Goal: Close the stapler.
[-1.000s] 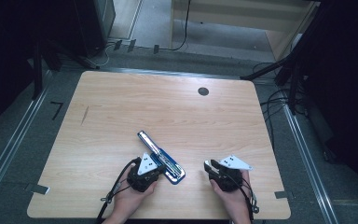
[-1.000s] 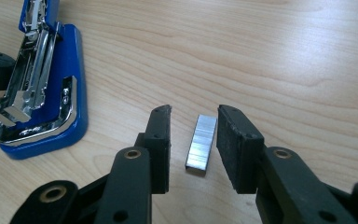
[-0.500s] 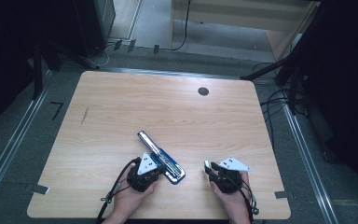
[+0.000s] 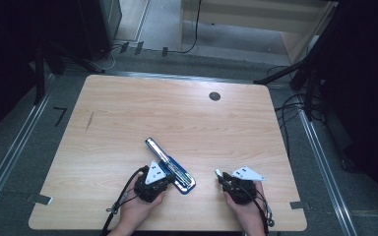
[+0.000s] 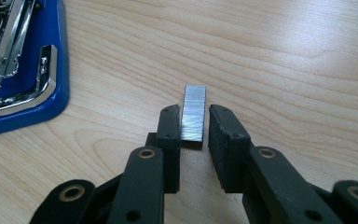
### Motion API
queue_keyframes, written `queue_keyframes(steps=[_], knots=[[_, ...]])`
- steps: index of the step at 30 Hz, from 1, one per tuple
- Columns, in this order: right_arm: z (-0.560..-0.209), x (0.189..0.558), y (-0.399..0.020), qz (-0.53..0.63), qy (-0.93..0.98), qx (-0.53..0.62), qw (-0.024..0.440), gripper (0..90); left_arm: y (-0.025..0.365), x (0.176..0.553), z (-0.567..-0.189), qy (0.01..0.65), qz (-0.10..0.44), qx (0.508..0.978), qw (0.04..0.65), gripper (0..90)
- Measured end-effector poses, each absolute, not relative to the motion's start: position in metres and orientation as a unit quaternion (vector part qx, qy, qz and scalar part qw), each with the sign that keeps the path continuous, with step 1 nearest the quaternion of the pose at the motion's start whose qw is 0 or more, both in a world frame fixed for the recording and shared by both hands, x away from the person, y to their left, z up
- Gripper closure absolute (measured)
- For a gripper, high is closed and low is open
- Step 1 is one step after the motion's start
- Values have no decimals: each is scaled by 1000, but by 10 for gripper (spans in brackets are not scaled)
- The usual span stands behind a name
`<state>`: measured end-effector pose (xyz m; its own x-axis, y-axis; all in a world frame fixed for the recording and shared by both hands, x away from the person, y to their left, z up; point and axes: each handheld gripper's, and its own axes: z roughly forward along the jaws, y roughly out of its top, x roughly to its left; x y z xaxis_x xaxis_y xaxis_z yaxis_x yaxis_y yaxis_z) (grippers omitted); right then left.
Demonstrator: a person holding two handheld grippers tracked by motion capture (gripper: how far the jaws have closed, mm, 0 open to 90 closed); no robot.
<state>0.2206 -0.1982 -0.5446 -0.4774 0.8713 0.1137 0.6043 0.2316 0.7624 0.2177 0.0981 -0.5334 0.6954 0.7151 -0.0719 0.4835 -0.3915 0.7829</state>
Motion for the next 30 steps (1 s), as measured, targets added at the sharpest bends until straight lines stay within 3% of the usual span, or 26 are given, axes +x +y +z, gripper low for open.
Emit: queue_keyframes(steps=[19, 30], knots=[[-547, 221, -194, 384, 767, 476, 193, 705, 98, 218, -533, 364, 141, 823, 414, 900], [-547, 222, -193, 378, 766, 478, 202, 779, 98, 217, -534, 363, 142, 823, 414, 900]])
